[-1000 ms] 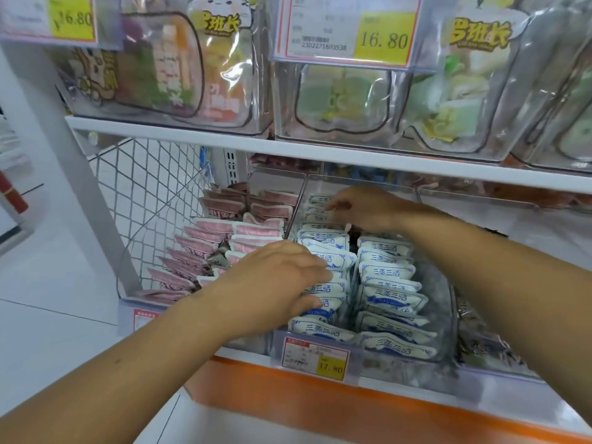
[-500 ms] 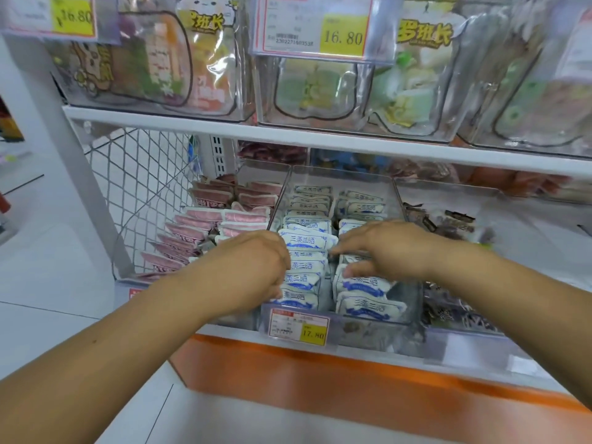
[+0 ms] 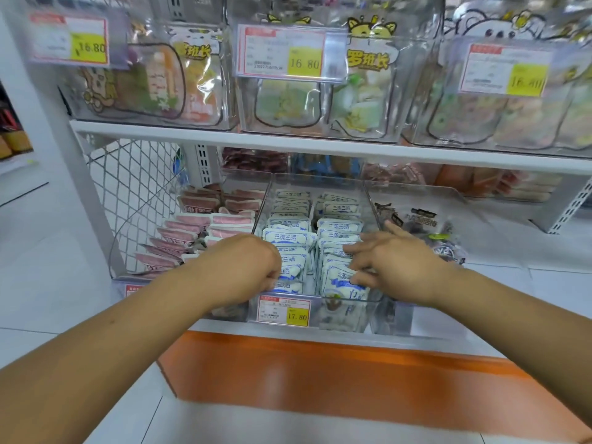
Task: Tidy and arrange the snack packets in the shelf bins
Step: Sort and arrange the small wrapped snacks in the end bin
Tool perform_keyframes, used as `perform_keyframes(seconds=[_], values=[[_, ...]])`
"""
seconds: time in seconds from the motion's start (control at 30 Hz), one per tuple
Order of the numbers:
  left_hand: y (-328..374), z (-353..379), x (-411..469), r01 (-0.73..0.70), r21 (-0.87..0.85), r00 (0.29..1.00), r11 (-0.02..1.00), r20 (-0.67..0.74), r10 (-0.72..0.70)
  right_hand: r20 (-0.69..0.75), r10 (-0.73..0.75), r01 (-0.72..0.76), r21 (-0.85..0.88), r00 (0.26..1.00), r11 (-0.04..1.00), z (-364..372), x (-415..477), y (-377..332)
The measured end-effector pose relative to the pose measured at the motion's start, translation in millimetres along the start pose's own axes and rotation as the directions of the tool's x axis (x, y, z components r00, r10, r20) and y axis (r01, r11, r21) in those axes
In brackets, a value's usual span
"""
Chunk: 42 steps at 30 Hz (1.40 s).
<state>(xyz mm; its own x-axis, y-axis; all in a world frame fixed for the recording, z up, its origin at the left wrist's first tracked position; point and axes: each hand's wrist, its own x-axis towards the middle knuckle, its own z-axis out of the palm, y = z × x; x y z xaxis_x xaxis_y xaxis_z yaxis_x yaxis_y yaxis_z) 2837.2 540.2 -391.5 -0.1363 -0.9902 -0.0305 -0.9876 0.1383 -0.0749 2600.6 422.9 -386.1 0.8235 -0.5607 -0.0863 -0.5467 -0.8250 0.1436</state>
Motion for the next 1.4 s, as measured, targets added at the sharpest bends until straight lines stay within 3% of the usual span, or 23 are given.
perform_keyframes(seconds=[0.17, 0.27, 0.4, 0.47, 0.53, 0.6, 0.73, 0.83, 0.9, 1.1, 1.27, 1.33, 1.4], values=[[18, -6, 1, -0.014, -0.218, 1.000, 0.976, -0.018, 0.010, -0.049, -0.023, 0.029, 0.127, 0.999, 0.991, -10, -5, -2], [32, 0, 12, -0.015, -0.281, 1.000, 0.960, -0.025, 0.009, -0.123, -0.084, 0.093, 0.070, 0.989, 0.993, -2, -3, -4], [35, 4, 31, 0.024, -0.309, 0.996, 0.951, 0.086, 0.002, -0.082, -0.170, 0.171, 0.008, 0.982, 0.985, 7, 8, 1], [32, -2, 36, 0.027, -0.351, 0.993, 0.936, 0.116, 0.015, -0.083, -0.198, 0.212, 0.238, 0.977, 0.948, 0, 6, 13], [35, -13, 38, 0.054, -0.456, 0.997, 0.888, 0.074, -0.023, -0.174, -0.117, 0.192, 0.515, 0.978, 0.835, -8, -3, 34], [44, -21, 41, 0.049, -0.540, 0.996, 0.840, -0.038, -0.082, -0.273, 0.025, 0.144, 0.581, 0.962, 0.801, -12, -14, 61], [86, -17, 48, 0.001, -0.550, 0.964, 0.835, -0.221, -0.147, -0.155, 0.100, -0.004, 0.524, 0.983, 0.852, 1, -49, 110], [121, -10, 47, -0.014, -0.517, 0.969, 0.856, -0.217, -0.115, -0.086, 0.080, -0.033, 0.447, 0.993, 0.894, 18, -74, 129], [138, -11, 45, 0.003, -0.403, 0.983, 0.915, -0.168, -0.078, -0.067, 0.064, -0.028, 0.438, 0.996, 0.898, 21, -82, 133], [150, -19, 65, 0.009, -0.216, 0.977, 0.976, -0.208, -0.055, -0.105, -0.006, 0.055, 0.467, 0.994, 0.882, 18, -86, 117], [137, 1, 80, -0.061, -0.143, 0.948, 0.988, -0.319, 0.013, -0.147, 0.004, 0.043, 0.316, 0.989, 0.948, 35, -65, 108], [133, -2, 87, -0.094, -0.189, 0.946, 0.977, -0.322, 0.028, -0.185, 0.075, 0.008, 0.411, 0.980, 0.912, 31, -65, 113], [132, -12, 95, -0.089, -0.372, 0.953, 0.924, -0.300, -0.029, -0.235, 0.161, 0.002, 0.569, 0.959, 0.822, 29, -70, 119]])
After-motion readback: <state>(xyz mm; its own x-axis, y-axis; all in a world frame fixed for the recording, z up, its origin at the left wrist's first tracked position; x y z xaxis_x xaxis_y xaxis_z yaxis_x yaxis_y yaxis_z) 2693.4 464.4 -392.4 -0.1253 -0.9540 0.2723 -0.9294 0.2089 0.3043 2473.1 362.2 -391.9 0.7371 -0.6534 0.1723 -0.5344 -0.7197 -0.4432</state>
